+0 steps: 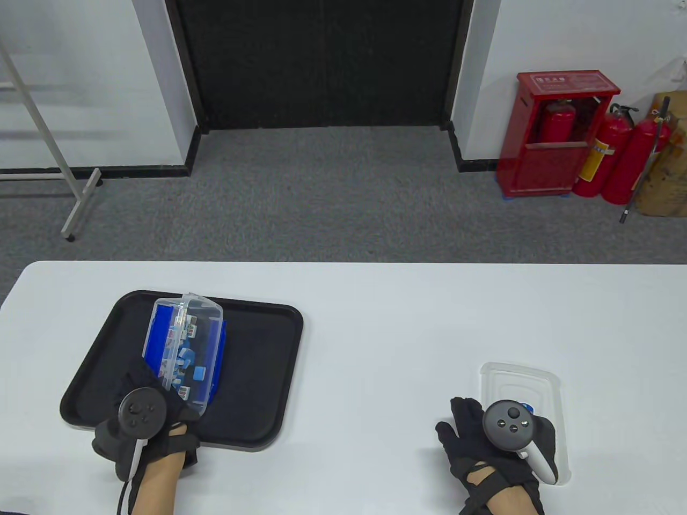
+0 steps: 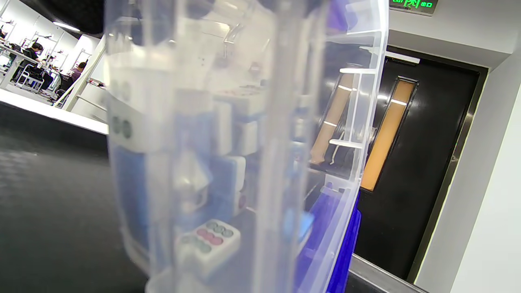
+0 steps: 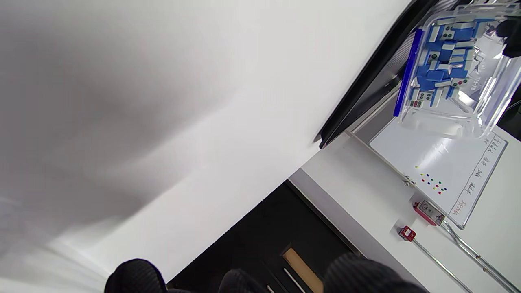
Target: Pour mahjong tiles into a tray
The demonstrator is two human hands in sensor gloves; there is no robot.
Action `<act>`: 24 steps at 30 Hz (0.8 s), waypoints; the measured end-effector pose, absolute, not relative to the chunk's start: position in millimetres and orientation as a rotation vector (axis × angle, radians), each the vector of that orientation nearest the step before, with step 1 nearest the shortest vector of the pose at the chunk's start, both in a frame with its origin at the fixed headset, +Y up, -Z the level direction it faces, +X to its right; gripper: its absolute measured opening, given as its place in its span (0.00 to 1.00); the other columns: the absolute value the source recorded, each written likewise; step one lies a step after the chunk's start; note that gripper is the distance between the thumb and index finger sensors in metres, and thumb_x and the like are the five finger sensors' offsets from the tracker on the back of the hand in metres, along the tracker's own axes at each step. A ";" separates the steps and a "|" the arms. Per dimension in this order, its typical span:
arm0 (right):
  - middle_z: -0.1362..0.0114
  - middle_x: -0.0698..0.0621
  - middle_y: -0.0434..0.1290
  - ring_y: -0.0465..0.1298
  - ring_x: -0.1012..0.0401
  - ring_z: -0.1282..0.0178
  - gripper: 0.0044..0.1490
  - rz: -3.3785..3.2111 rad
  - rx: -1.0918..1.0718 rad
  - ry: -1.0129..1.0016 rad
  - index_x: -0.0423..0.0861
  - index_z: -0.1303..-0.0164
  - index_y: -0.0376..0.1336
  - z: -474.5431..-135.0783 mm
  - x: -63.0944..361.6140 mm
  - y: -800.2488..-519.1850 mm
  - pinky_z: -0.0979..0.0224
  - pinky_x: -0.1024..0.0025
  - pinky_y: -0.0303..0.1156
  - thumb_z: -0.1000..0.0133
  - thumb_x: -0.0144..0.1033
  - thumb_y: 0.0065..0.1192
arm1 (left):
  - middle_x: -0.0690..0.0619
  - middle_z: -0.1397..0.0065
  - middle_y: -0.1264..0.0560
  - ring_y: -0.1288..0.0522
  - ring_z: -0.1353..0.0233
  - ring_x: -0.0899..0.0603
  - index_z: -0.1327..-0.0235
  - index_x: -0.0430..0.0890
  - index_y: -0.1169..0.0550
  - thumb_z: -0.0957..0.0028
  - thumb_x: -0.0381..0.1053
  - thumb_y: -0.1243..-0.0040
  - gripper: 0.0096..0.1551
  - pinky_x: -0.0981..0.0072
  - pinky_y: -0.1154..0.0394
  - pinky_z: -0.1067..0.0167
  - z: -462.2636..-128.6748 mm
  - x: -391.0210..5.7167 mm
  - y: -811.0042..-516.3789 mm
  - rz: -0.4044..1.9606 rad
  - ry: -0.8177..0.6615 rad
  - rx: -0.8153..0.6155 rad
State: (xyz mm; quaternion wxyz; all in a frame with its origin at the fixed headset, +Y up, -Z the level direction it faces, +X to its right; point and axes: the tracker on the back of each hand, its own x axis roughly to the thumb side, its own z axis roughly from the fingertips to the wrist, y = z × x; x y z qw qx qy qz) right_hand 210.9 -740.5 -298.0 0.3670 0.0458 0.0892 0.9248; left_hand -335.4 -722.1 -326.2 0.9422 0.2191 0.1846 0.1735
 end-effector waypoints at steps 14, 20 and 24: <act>0.24 0.25 0.45 0.56 0.28 0.30 0.48 2.358 0.112 0.230 0.33 0.26 0.48 -298.4 209.3 -741.3 0.32 0.25 0.46 0.48 0.50 0.52 | 0.32 0.31 0.40 0.29 0.42 0.23 0.27 0.39 0.47 0.44 0.45 0.44 0.38 0.31 0.30 0.48 -332.1 -315.0 -715.5 0.222 0.348 0.432; 0.24 0.25 0.46 0.57 0.28 0.30 0.48 2.375 0.122 0.181 0.32 0.26 0.48 -298.2 205.3 -734.0 0.32 0.25 0.46 0.48 0.50 0.53 | 0.32 0.31 0.40 0.29 0.42 0.23 0.27 0.39 0.47 0.45 0.45 0.44 0.38 0.31 0.30 0.48 -338.3 -309.6 -711.4 0.178 0.371 0.401; 0.24 0.25 0.46 0.57 0.28 0.30 0.48 2.352 0.146 0.170 0.32 0.26 0.48 -297.3 201.1 -731.0 0.32 0.24 0.46 0.48 0.50 0.53 | 0.32 0.31 0.40 0.29 0.42 0.23 0.27 0.39 0.47 0.45 0.45 0.43 0.38 0.31 0.31 0.47 -341.8 -307.0 -709.5 0.178 0.412 0.383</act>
